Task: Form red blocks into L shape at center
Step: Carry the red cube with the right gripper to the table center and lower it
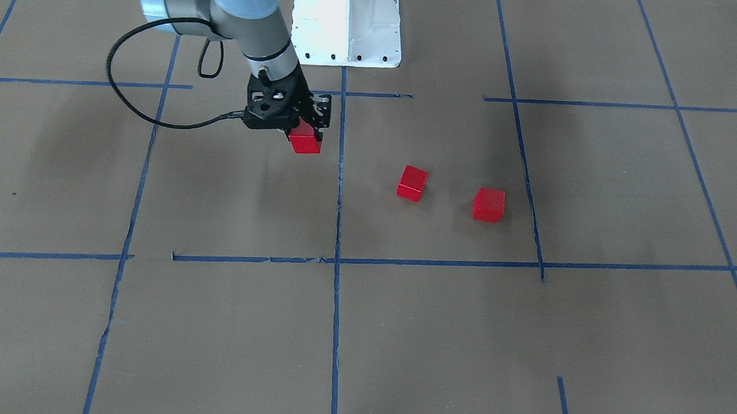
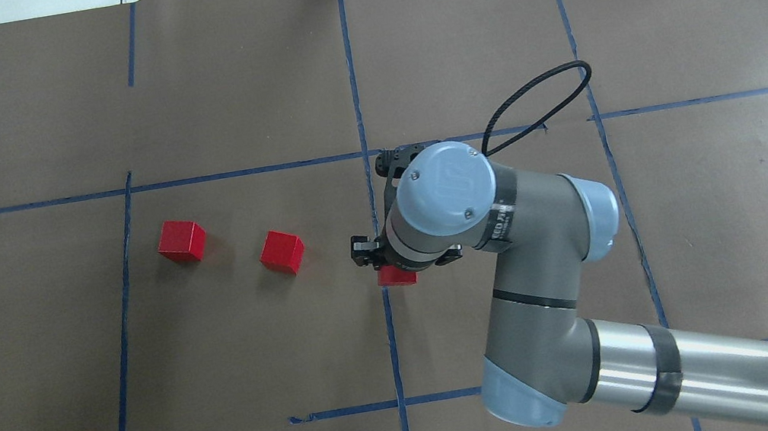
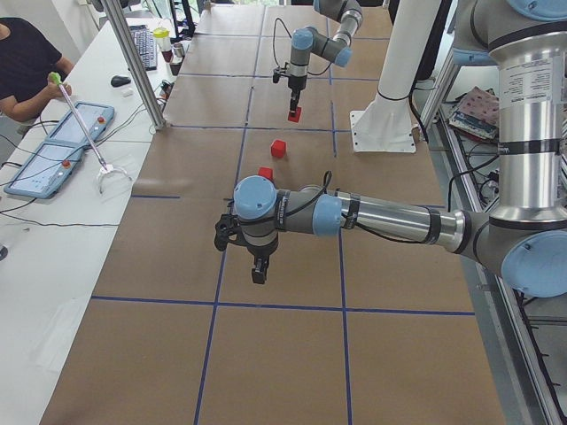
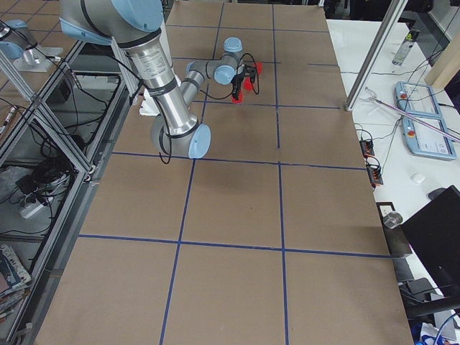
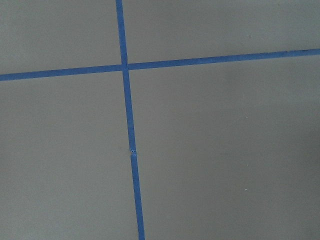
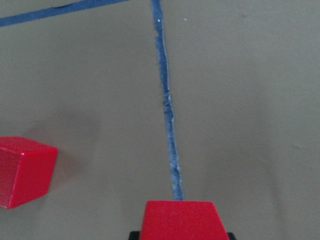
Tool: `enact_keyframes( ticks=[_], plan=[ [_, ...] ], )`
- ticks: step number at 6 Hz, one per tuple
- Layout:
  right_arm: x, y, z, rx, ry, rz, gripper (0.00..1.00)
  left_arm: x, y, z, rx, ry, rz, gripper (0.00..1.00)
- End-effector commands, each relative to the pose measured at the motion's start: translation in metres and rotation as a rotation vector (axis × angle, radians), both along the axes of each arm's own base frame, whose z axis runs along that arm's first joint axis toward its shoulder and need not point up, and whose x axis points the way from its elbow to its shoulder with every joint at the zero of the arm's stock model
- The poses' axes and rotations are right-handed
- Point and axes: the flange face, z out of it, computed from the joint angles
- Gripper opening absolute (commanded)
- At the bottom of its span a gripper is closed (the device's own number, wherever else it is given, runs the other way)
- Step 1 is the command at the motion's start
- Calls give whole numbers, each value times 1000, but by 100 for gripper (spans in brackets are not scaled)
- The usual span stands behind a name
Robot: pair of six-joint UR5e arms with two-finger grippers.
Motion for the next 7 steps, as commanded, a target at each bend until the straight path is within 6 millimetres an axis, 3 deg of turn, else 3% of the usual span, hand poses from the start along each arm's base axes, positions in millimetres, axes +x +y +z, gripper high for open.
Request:
enact_keyframes(
  ticks=[1, 2, 6, 7],
  plan=[
    [-36, -5, -19, -11, 63, -10, 0, 0, 0, -4, 7, 2, -1, 100],
    [-32, -5, -23, 10, 57, -38, 0, 0, 0, -4, 8, 2, 0, 100],
    [-30, -1, 5, 11, 118, -111, 2, 0, 1, -3, 6, 1, 0, 100],
    [-30, -1, 4, 11, 115, -112, 20, 0, 1, -3, 5, 1, -1, 100]
  ],
)
